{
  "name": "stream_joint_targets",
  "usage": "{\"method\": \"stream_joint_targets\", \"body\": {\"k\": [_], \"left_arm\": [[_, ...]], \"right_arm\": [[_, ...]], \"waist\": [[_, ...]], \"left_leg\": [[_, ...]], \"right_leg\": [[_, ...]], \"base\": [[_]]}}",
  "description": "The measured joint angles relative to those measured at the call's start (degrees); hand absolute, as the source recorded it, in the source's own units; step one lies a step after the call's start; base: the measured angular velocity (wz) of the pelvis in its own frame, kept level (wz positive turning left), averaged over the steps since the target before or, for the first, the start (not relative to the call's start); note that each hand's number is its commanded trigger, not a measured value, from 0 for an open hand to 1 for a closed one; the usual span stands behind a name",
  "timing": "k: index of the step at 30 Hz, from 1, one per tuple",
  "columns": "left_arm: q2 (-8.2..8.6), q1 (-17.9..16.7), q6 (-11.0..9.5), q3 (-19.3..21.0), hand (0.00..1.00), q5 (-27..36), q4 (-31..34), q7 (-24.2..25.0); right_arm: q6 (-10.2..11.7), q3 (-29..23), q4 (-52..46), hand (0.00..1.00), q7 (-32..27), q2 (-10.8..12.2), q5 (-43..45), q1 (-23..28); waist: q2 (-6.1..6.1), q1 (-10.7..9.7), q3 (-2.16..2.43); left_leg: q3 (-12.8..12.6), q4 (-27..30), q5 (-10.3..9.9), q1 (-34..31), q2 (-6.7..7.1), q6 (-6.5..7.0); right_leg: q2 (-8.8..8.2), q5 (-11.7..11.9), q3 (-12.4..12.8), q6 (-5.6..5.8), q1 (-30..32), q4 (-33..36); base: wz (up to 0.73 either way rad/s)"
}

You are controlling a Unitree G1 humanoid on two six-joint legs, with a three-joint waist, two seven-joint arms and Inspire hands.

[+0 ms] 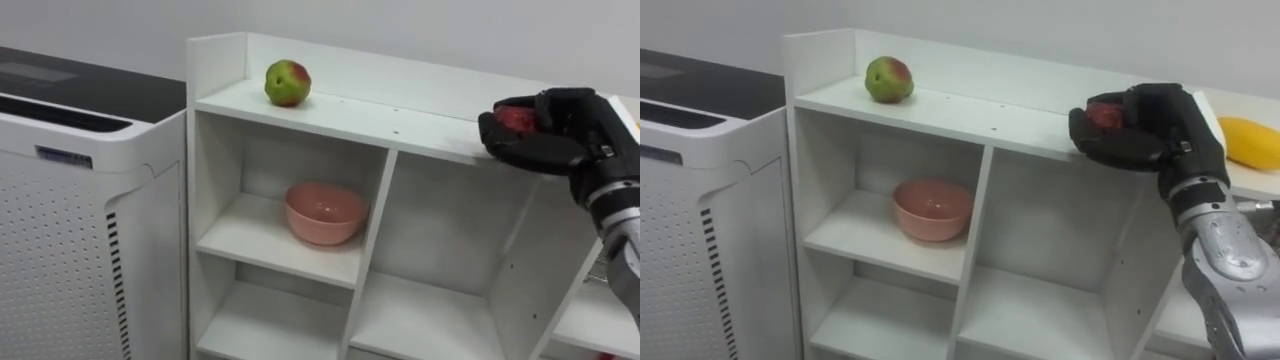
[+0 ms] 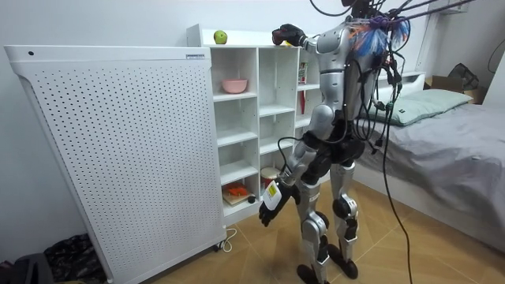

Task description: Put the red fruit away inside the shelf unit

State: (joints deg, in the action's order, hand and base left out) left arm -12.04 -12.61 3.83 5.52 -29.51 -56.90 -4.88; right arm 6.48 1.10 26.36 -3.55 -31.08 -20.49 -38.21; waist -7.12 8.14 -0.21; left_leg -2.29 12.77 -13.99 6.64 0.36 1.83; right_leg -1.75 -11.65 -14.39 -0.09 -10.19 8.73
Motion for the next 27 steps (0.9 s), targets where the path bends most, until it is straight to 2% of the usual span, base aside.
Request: {"method": "stream_joint_targets", "body": {"k": [4, 8, 9, 11, 15, 17, 18, 20, 21, 22, 24, 25, 27], "left_arm": [[-0.03, 0.0, 0.1, -0.1, 0.0, 0.7, 0.0, 0.0], [-0.06, 0.0, 1.0, -0.3, 0.0, 1.6, 0.0, 0.0], [-0.08, 0.1, 1.2, -0.4, 0.0, 1.5, 0.0, 0.0], [0.02, 0.2, 1.4, -1.4, 0.0, 0.9, 0.0, 0.1], [0.02, 0.5, 2.3, -1.4, 0.0, 0.2, -1.1, 0.0], [0.03, 0.6, 2.9, -1.4, 0.0, 0.6, -1.5, -0.1], [0.09, 0.5, 3.4, -1.4, 0.0, 0.7, -1.6, -0.5], [0.09, 0.5, 3.9, -2.2, 0.0, 0.7, -1.6, -1.4], [0.13, 0.5, 4.3, -2.9, 0.0, 0.8, -1.6, -1.7], [0.15, 0.7, 4.6, -3.7, 0.0, 0.7, -1.5, -1.7], [0.2, 0.9, 4.7, -4.7, 0.0, 0.7, -1.5, -1.8], [0.24, 0.9, 4.7, -5.5, 0.0, 0.7, -1.5, -1.8], [0.38, 0.8, 4.9, -6.4, 0.0, 0.7, -1.5, -1.8]], "right_arm": [[-0.1, 0.1, -0.5, 1.0, 0.0, 0.0, -3.4, 0.0], [-1.2, 1.0, -3.7, 1.0, 0.1, 0.1, -9.2, 0.8], [-1.3, 1.7, -5.1, 1.0, 0.6, 0.1, -11.7, 1.0], [-1.6, 2.2, -7.0, 1.0, 1.3, 0.4, -15.4, 1.5], [-1.6, 2.4, -13.8, 1.0, 3.4, 3.3, -22.7, 6.4], [-1.4, 2.7, -16.4, 1.0, 4.4, 5.1, -26.8, 8.8], [-1.9, 2.8, -17.1, 1.0, 5.4, 6.4, -29.6, 9.7], [-3.8, 4.3, -17.3, 1.0, 6.7, 7.3, -33.5, 11.1], [-5.5, 5.2, -17.2, 1.0, 7.3, 8.6, -36.1, 11.7], [-6.2, 6.5, -17.1, 1.0, 7.8, 9.7, -38.4, 11.8], [-6.7, 8.0, -16.2, 1.0, 9.6, 10.7, -40.8, 11.9], [-6.8, 9.1, -15.8, 1.0, 10.2, 11.0, -42.1, 12.4], [-6.8, 10.4, -15.7, 1.0, 11.2, 11.5, -43.6, 13.0]], "waist": [[-0.14, -0.1, -0.31], [-0.08, -0.6, -0.26], [-0.2, -0.6, -0.1], [0.13, -0.5, -0.1], [1.22, -0.3, 0.24], [1.63, -0.1, 0.19], [1.91, -0.1, 0.18], [2.59, -0.1, 0.25], [3.36, 0.0, 0.34], [3.9, 0.0, 0.47], [4.86, -0.1, 0.29], [5.44, 0.0, 0.58], [5.96, 0.1, 0.55]], "left_leg": [[-0.2, -0.1, 0.0, -0.4, -0.01, 0.01], [-0.2, -0.1, 0.0, -0.9, -0.01, 0.02], [-0.4, -0.1, 0.0, -1.2, -0.03, 0.02], [-0.9, 0.0, 0.0, -1.1, -0.06, 0.02], [-0.8, -0.1, 0.0, -0.8, -0.02, 0.02], [-1.0, -0.1, 0.0, -0.6, -0.02, 0.02], [-1.3, -0.1, 0.0, -0.6, -0.04, 0.02], [-1.5, 0.0, 0.0, -1.1, -0.15, 0.03], [-1.9, -0.1, 0.0, -1.4, -0.35, 0.04], [-2.3, 0.0, 0.0, -2.1, -0.52, 0.05], [-2.2, 0.0, 0.2, -2.7, -0.48, 0.26], [-2.3, 0.3, 0.3, -3.0, -0.42, 0.33], [-2.2, 0.4, 0.3, -3.3, -0.41, 0.34]], "right_leg": [[0.1, 0.0, 0.2, 0.01, 0.3, 0.1], [0.16, 0.0, 0.3, 0.01, 0.7, 0.0], [0.23, 0.0, 0.5, 0.0, 1.0, 0.1], [0.22, 0.0, 1.6, -0.02, 1.1, 0.0], [0.06, 0.0, 1.9, 0.0, 1.1, -0.1], [0.07, 0.0, 2.0, 0.01, 1.1, -0.1], [0.07, 0.0, 2.2, 0.01, 1.2, -0.1], [0.13, 0.2, 2.1, -0.07, 1.4, 0.0], [0.22, 0.6, 1.8, -0.04, 1.9, 0.1], [0.3, 0.9, 1.5, -0.14, 2.5, 0.1], [0.25, 1.1, 1.3, -0.22, 3.0, 0.0], [0.2, 1.2, 1.4, -0.22, 3.4, 0.1], [0.19, 1.2, 1.5, -0.22, 3.7, 0.1]], "base": [[-0.02], [0.0], [-0.08], [-0.08], [-0.01], [-0.07], [-0.09], [-0.08], [-0.15], [-0.16], [-0.04], [0.04], [0.0]]}}
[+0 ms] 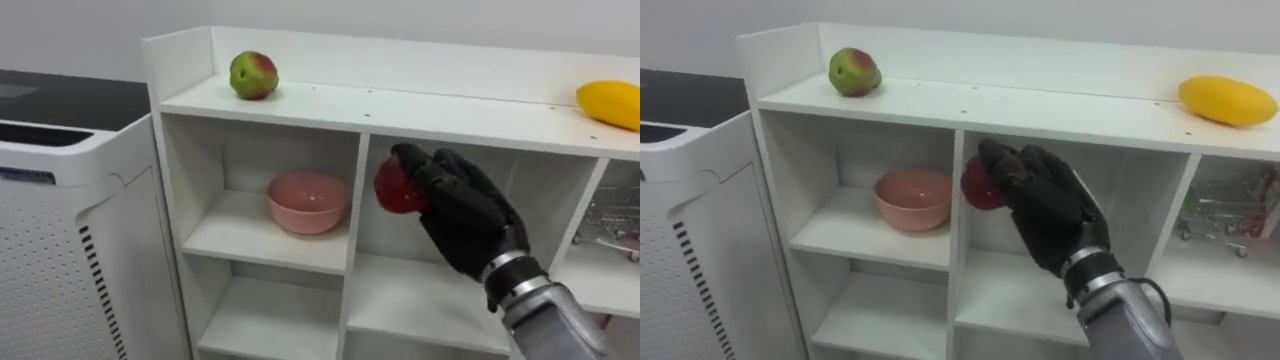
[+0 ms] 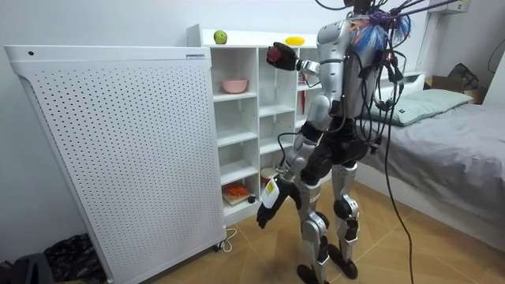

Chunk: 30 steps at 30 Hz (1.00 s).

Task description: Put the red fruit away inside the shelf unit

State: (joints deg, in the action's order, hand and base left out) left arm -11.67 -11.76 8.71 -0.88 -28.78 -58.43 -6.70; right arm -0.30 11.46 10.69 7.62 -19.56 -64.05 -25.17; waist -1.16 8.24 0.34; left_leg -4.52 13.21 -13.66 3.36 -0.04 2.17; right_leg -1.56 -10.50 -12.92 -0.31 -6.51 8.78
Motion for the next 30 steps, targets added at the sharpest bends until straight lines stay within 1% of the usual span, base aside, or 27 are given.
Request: {"method": "stream_joint_targets", "body": {"k": [1, 2, 3, 6, 7, 8, 10, 12, 13, 15, 16, 17, 18, 20, 21, 22, 23, 25, 26, 27, 28, 29, 30], "left_arm": [[0.05, 0.0, 0.1, -0.1, 0.0, 0.0, -0.1, 0.0], [0.06, 0.2, 0.2, -0.2, 0.0, 0.7, -0.3, -0.1], [0.05, 0.9, 0.2, -1.1, 0.0, 1.9, -1.3, -0.5], [0.03, 1.7, 0.5, -3.5, 0.0, 2.5, -1.4, -0.6], [0.03, 2.2, 0.5, -4.0, 0.0, 3.5, -1.4, -0.5], [0.03, 2.5, 0.6, -4.3, 0.0, 4.0, -1.4, -0.5], [0.01, 3.6, 0.5, -5.1, 0.0, 5.5, -2.1, -0.4], [-0.02, 5.0, 0.5, -5.5, 0.0, 7.0, -3.5, -0.5], [-0.09, 5.6, 0.5, -6.5, 0.0, 7.7, -3.8, -0.6], [-0.1, 6.1, 0.5, -8.3, 0.0, 8.5, -3.8, -0.6], [-0.09, 6.3, 0.5, -9.5, 0.0, 9.6, -3.8, -0.5], [-0.09, 6.4, 0.5, -10.1, 0.0, 10.3, -3.9, -0.5], [0.02, 6.6, 0.5, -10.7, 0.0, 11.3, -4.3, -0.5], [0.52, 6.8, 0.5, -10.7, 0.0, 12.1, -4.6, -0.5], [0.97, 7.0, 0.5, -10.7, 0.0, 12.8, -4.7, -0.5], [1.48, 7.0, 0.5, -10.7, 0.0, 13.6, -4.7, -0.5], [1.7, 7.1, 0.5, -10.7, 0.0, 13.9, -4.7, -0.5], [2.08, 7.6, 0.5, -11.0, 0.0, 17.9, -5.1, -0.5], [2.15, 7.7, 0.5, -11.0, 0.0, 18.3, -5.3, -0.5], [2.33, 7.8, 0.5, -11.1, 0.0, 18.6, -5.7, -0.5], [2.39, 7.9, 0.5, -11.2, 0.0, 19.3, -5.8, -0.6], [2.39, 7.9, 0.4, -11.3, 0.0, 19.5, -5.8, -0.7], [2.38, 7.9, 0.0, -11.3, 0.0, 20.0, -5.8, -0.9]], "right_arm": [[0.0, 0.6, 0.2, 1.0, 0.4, 0.3, -0.6, 0.0], [0.1, 1.6, 1.5, 1.0, 2.0, 1.2, -2.0, 0.0], [0.1, 2.9, 3.6, 1.0, 3.4, 1.8, -3.7, 0.0], [-0.9, 4.0, 8.2, 1.0, 5.2, 3.2, -4.5, 0.8], [-1.1, 4.1, 9.0, 1.0, 5.4, 3.6, -5.2, 0.8], [-1.1, 4.1, 9.3, 1.0, 5.7, 3.7, -5.7, 0.8], [-0.9, 4.2, 12.6, 1.0, 7.1, 4.5, -8.0, 0.9], [-0.9, 4.2, 16.2, 1.0, 7.7, 5.5, -8.2, 1.3], [-0.9, 4.2, 18.7, 1.0, 8.1, 6.2, -9.1, 1.4], [-1.0, 4.1, 22.1, 1.0, 8.1, 6.6, -10.6, 1.5], [-1.0, 4.1, 24.2, 1.0, 8.2, 6.6, -11.5, 1.5], [-1.0, 4.1, 25.3, 1.0, 8.2, 6.6, -12.4, 1.5], [-1.0, 4.0, 27.6, 1.0, 8.2, 6.6, -13.6, 1.5], [-1.1, 2.8, 30.8, 1.0, 8.3, 6.8, -15.0, 1.5], [-1.0, 1.1, 32.6, 1.0, 8.3, 7.4, -16.7, 1.5], [-1.0, -0.6, 33.9, 1.0, 8.3, 8.0, -18.9, 1.5], [-1.0, -1.4, 34.3, 1.0, 8.3, 8.2, -19.7, 1.5], [-1.0, -3.3, 36.1, 1.0, 7.7, 8.6, -23.6, 1.4], [-1.0, -3.8, 36.5, 1.0, 7.4, 8.7, -24.2, 1.4], [-1.0, -4.6, 36.9, 1.0, 6.9, 8.5, -25.2, 1.4], [-0.9, -5.7, 37.0, 1.0, 6.7, 8.6, -26.3, 1.4], [-0.9, -6.2, 37.0, 1.0, 6.7, 8.6, -27.1, 1.2], [-0.8, -7.3, 37.3, 1.0, 6.7, 8.6, -28.6, 0.2]], "waist": [[0.11, 0.1, -0.07], [0.14, 0.1, -0.08], [0.13, 0.2, -0.1], [0.19, 0.2, -0.12], [0.44, 0.2, -0.3], [0.55, 0.2, -0.37], [1.18, 0.2, -0.79], [1.67, 0.3, -0.99], [1.84, 0.2, -1.1], [2.03, 0.2, -1.21], [2.32, 0.1, -1.39], [2.42, 0.0, -1.38], [2.73, 0.1, -1.49], [3.41, 0.2, -1.84], [3.85, 0.5, -2.09], [4.24, 1.0, -2.03], [4.33, 1.1, -2.03], [4.43, 1.7, -2.1], [4.45, 1.7, -2.1], [4.44, 1.7, -2.13], [4.6, 1.7, -2.33], [4.7, 1.7, -2.42], [4.71, 1.6, -2.76]], "left_leg": [[0.0, 0.0, 0.0, -0.2, -0.02, -0.01], [0.0, 0.2, 0.0, -0.8, -0.08, -0.04], [0.1, 0.4, 0.1, -1.0, -0.13, -0.07], [0.1, 0.7, 0.2, -2.8, -0.1, 0.03], [0.1, 1.3, 0.3, -4.1, -0.12, 0.06], [0.1, 1.6, 0.3, -4.8, -0.15, 0.07], [0.1, 1.8, 0.5, -6.1, -0.09, 0.29], [0.1, 2.2, 0.5, -7.1, -0.08, 0.32], [0.1, 2.5, 0.6, -8.4, -0.09, 0.43], [-0.1, 2.7, 1.0, -10.3, -0.06, 0.54], [-0.1, 3.2, 1.1, -11.5, -0.04, 0.54], [-0.1, 3.5, 1.1, -12.1, -0.04, 0.54], [-0.1, 3.8, 1.1, -12.9, -0.03, 0.56], [-0.1, 4.5, 1.1, -14.3, -0.06, 0.56], [-0.2, 4.8, 1.2, -15.3, -0.03, 0.75], [-0.5, 5.4, 1.3, -16.8, -0.05, 0.81], [-0.7, 5.9, 1.3, -17.7, -0.03, 0.84], [-1.0, 7.1, 1.5, -20.3, 0.23, 1.15], [-1.0, 7.4, 1.5, -20.8, 0.38, 1.18], [-1.0, 8.0, 1.5, -21.6, 0.79, 1.27], [-1.1, 8.8, 1.6, -22.6, 1.05, 1.36], [-1.1, 9.2, 1.6, -23.3, 1.15, 1.43], [-1.3, 9.9, 1.7, -25.2, 1.43, 1.49]], "right_leg": [[0.05, 0.0, 0.0, 0.0, 0.1, 0.0], [0.07, 0.0, 0.1, -0.05, 0.7, 0.1], [0.1, 0.1, 0.1, -0.17, 1.1, 0.1], [0.0, 0.3, -0.1, -0.23, 2.7, 0.2], [-0.05, 0.4, -0.2, -0.26, 3.8, 0.4], [-0.05, 0.6, -0.2, -0.28, 4.5, 0.5], [-0.23, 0.7, -0.6, -0.23, 5.8, 0.9], [-0.33, 0.7, -0.7, -0.23, 6.9, 1.3], [-0.45, 0.7, -0.9, -0.23, 8.3, 2.1], [-0.72, 0.8, -1.3, -0.25, 10.6, 3.1], [-0.84, 0.8, -1.5, -0.26, 11.9, 3.7], [-0.89, 0.8, -1.5, -0.26, 12.6, 4.1], [-0.93, 0.8, -1.5, -0.26, 13.4, 4.4], [-1.12, 0.7, -1.6, -0.27, 14.9, 5.3], [-1.32, 0.7, -1.6, -0.28, 16.3, 6.3], [-1.58, 0.6, -1.5, -0.41, 18.4, 7.9], [-1.8, 0.5, -1.5, -0.55, 19.6, 8.8], [-2.73, -0.3, -1.4, -0.77, 23.4, 12.6], [-3.01, -0.6, -1.4, -0.8, 24.1, 13.4], [-3.65, -1.3, -1.3, -0.83, 25.2, 14.9], [-4.19, -1.8, -1.4, -0.81, 26.2, 16.1], [-4.41, -1.9, -1.4, -0.85, 27.0, 16.9], [-4.93, -2.5, -1.2, -1.2, 29.1, 18.5]], "base": [[0.0], [0.0], [0.0], [0.0], [0.0], [0.0], [0.0], [0.0], [0.0], [-0.04], [-0.04], [0.0], [0.0], [-0.02], [-0.11], [-0.12], [-0.12], [-0.02], [0.06], [0.09], [0.09], [0.07], [0.06]]}}
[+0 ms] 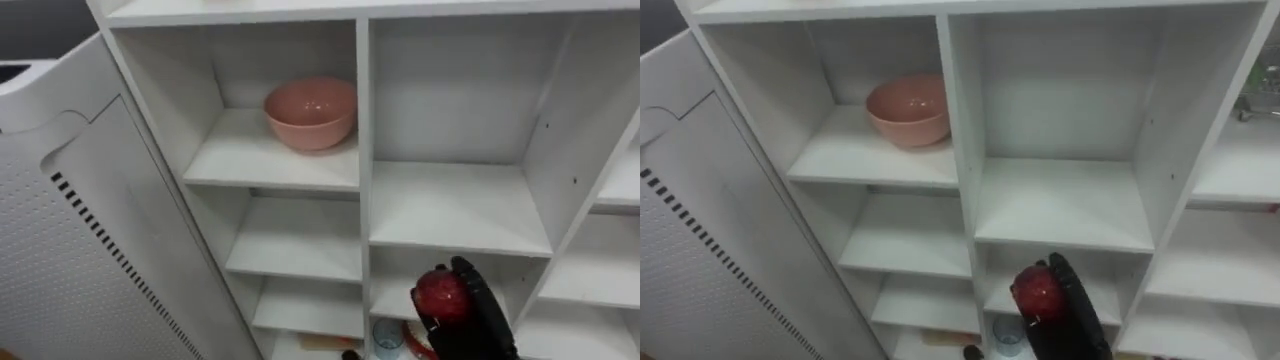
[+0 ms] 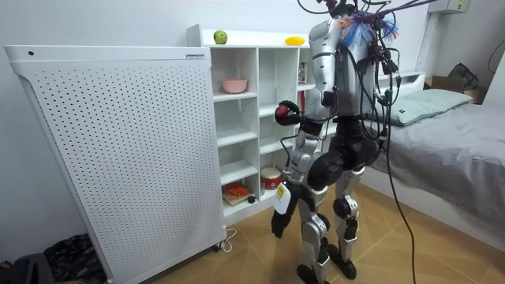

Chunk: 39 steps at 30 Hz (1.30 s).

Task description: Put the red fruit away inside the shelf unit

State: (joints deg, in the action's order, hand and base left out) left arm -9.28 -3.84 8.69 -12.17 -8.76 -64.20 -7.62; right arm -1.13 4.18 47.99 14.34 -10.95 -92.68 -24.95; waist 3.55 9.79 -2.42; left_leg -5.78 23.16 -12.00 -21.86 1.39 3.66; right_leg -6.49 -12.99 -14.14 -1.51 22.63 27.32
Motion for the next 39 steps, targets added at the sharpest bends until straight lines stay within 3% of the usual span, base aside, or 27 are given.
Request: {"method": "stream_joint_targets", "body": {"k": [3, 10, 16, 20, 24, 33, 36, 39], "left_arm": [[0.11, 0.0, 0.0, -2.5, 0.0, 1.8, 0.2, -1.0], [0.19, -0.1, -0.1, -4.1, 0.0, 4.3, 2.6, -1.0], [0.12, 0.3, -0.1, -4.2, 0.0, 4.4, 3.8, -1.0], [0.0, 0.2, -0.5, -4.7, 0.0, 4.8, 4.9, -1.3], [-1.1, -0.5, -0.8, -5.1, 0.0, 4.8, 6.8, -2.0], [-2.23, -1.7, -2.9, -6.3, 0.0, 4.8, 7.6, -5.7], [-3.91, -3.1, -2.9, -6.1, 0.0, 4.8, 10.3, -6.1], [-4.87, -3.5, -3.1, -6.2, 0.0, 4.8, 11.6, -6.6]], "right_arm": [[0.5, -2.9, 3.7, 1.0, -1.3, -0.2, -1.4, -4.1], [0.3, -5.5, 6.4, 1.0, -1.8, -0.9, -1.6, -8.6], [0.3, -6.3, 7.6, 1.0, -5.1, -4.1, -1.6, -12.0], [0.4, -8.3, 7.6, 1.0, -7.2, -5.1, -1.6, -13.9], [1.1, -10.7, 7.6, 1.0, -9.5, -5.5, -1.6, -14.9], [3.1, -11.4, 7.6, 1.0, -16.0, -7.1, -2.9, -19.9], [3.3, -12.0, 7.4, 1.0, -18.2, -8.4, -2.8, -20.9], [4.4, -12.0, 7.4, 1.0, -20.3, -9.8, -2.8, -22.6]], "waist": [[0.33, 0.2, -0.4], [0.35, 1.3, -0.38], [0.24, 1.5, -0.38], [0.22, 1.6, -0.36], [0.07, 1.6, -0.27], [-0.98, 1.7, 0.06], [-1.49, 1.6, 0.38], [-1.55, 1.8, 0.42]], "left_leg": [[-0.5, 1.2, 0.3, -4.1, 0.53, 0.36], [-0.9, 3.0, 2.2, -12.5, 1.28, 0.34], [-1.8, 7.3, 2.2, -19.2, 1.29, 0.37], [-1.8, 9.9, 2.0, -22.5, 0.98, 0.37], [-1.8, 12.8, 1.3, -26.7, 0.2, 0.65], [-1.9, 16.3, 1.2, -32.8, 0.33, 1.06], [-1.6, 18.7, 0.6, -34.7, 0.26, 1.44], [-1.4, 22.0, -0.5, -36.6, 0.31, 1.88]], "right_leg": [[-1.13, -0.4, 0.4, -0.39, 5.0, 3.2], [-2.53, -0.6, 0.9, -1.32, 14.6, 7.3], [-3.61, -1.8, 1.3, -1.95, 21.2, 11.7], [-3.71, -1.8, 1.1, -2.2, 24.1, 13.3], [-4.08, -2.2, -0.3, -2.73, 26.9, 15.3], [-5.33, -2.3, -0.9, -3.19, 32.7, 18.8], [-5.87, -3.0, -1.4, -3.25, 33.8, 20.9], [-6.63, -3.9, -1.6, -3.17, 35.2, 23.6]], "base": [[0.06], [0.07], [0.08], [0.05], [0.13], [0.06], [0.13], [0.08]]}}
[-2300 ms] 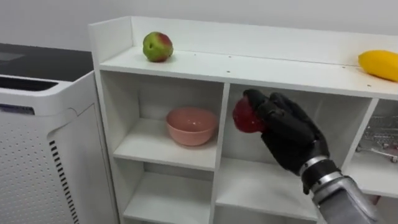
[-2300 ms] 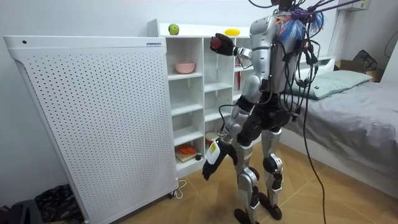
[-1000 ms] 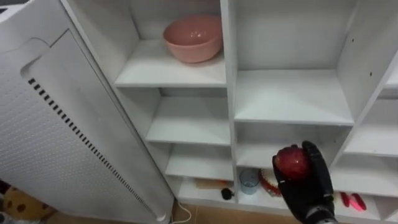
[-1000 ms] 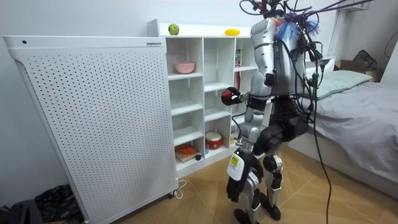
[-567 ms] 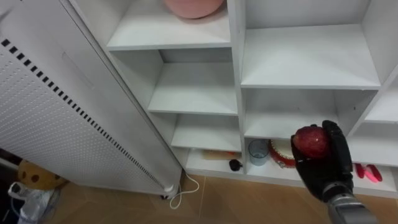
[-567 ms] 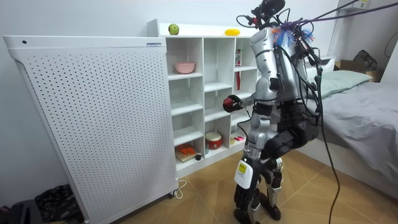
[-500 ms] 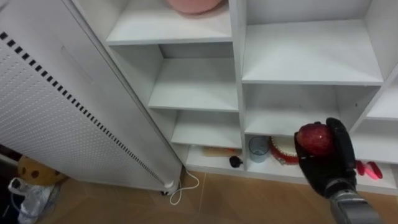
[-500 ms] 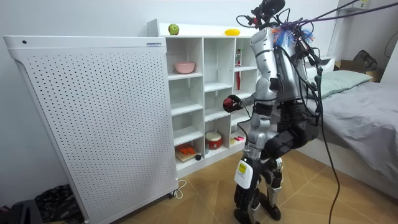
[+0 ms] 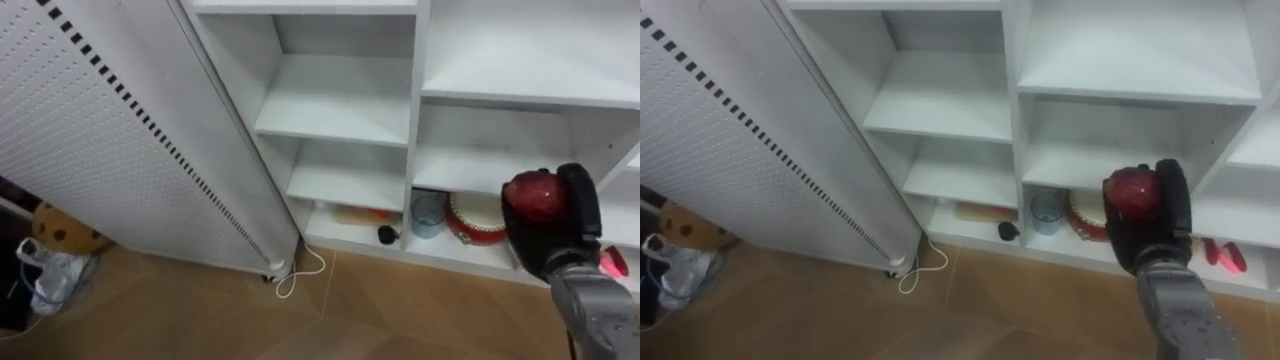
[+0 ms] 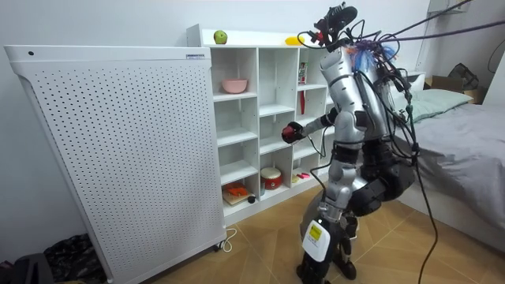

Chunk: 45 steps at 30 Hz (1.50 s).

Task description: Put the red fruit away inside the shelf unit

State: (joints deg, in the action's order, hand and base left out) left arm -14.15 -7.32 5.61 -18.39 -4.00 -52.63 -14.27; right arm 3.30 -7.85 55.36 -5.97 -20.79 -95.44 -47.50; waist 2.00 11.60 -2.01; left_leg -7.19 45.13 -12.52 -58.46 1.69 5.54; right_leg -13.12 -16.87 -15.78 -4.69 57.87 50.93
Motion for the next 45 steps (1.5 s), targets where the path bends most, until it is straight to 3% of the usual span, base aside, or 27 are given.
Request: {"method": "stream_joint_targets", "body": {"k": [8, 9, 10, 18, 36, 45], "left_arm": [[-1.03, -2.8, -1.1, 0.2, 0.0, 0.0, 2.8, -0.7], [-1.05, -3.2, -1.1, 0.2, 0.0, 0.0, 3.2, -0.8], [-1.08, -3.8, -1.1, 0.2, 0.0, 0.0, 3.6, -1.3], [-1.12, -4.4, -1.7, 0.2, 0.0, 0.0, 4.0, -3.3], [-1.19, -4.9, -4.3, 0.3, 0.0, 0.0, 4.5, -5.7], [-1.19, -4.9, -4.5, 0.2, 0.0, 0.0, 4.4, -5.7]], "right_arm": [[2.4, -0.1, -0.3, 0.98, -3.9, -1.4, 0.0, -2.5], [2.9, -0.1, -0.3, 0.26, -4.4, -1.8, -0.1, -2.6], [3.3, -0.1, -0.3, 0.0, -5.0, -1.8, -0.1, -2.7], [3.9, -0.1, -2.1, 0.0, -8.7, -2.0, -0.6, -2.8], [5.7, -0.3, -2.6, 0.0, -18.4, -6.5, -0.5, -5.5], [6.4, -0.3, -3.2, 0.0, -20.2, -6.5, -0.5, -5.5]], "waist": [[-0.13, 0.9, 0.13], [-0.14, 1.3, 0.13], [-0.14, 1.4, 0.13], [-0.14, 1.5, 0.13], [-0.13, 1.5, 0.13], [-0.02, 1.8, 0.13]], "left_leg": [[-0.3, 3.7, -1.3, -3.1, 0.14, 0.94], [-0.4, 3.9, -1.3, -3.3, 0.15, 0.99], [-0.5, 4.2, -1.4, -3.5, 0.16, 1.12], [-0.4, 5.9, -2.0, -3.8, 0.08, 1.14], [-0.4, 5.9, -1.9, -3.3, 0.09, 1.44], [-0.4, 5.7, -2.5, -1.4, 0.01, 1.08]], "right_leg": [[-0.98, -1.0, 0.3, 0.39, 2.7, 3.1], [-0.92, -1.0, 0.6, 0.64, 3.1, 3.3], [-0.98, -1.0, 0.7, 0.74, 3.3, 3.6], [-1.05, -1.4, 0.9, 0.85, 3.3, 5.1], [-0.74, -1.5, 1.3, 1.28, 2.9, 4.9], [-0.66, -2.0, 1.3, 1.54, 1.1, 4.8]], "base": [[0.0], [-0.03], [0.0], [0.0], [0.0], [0.0]]}}
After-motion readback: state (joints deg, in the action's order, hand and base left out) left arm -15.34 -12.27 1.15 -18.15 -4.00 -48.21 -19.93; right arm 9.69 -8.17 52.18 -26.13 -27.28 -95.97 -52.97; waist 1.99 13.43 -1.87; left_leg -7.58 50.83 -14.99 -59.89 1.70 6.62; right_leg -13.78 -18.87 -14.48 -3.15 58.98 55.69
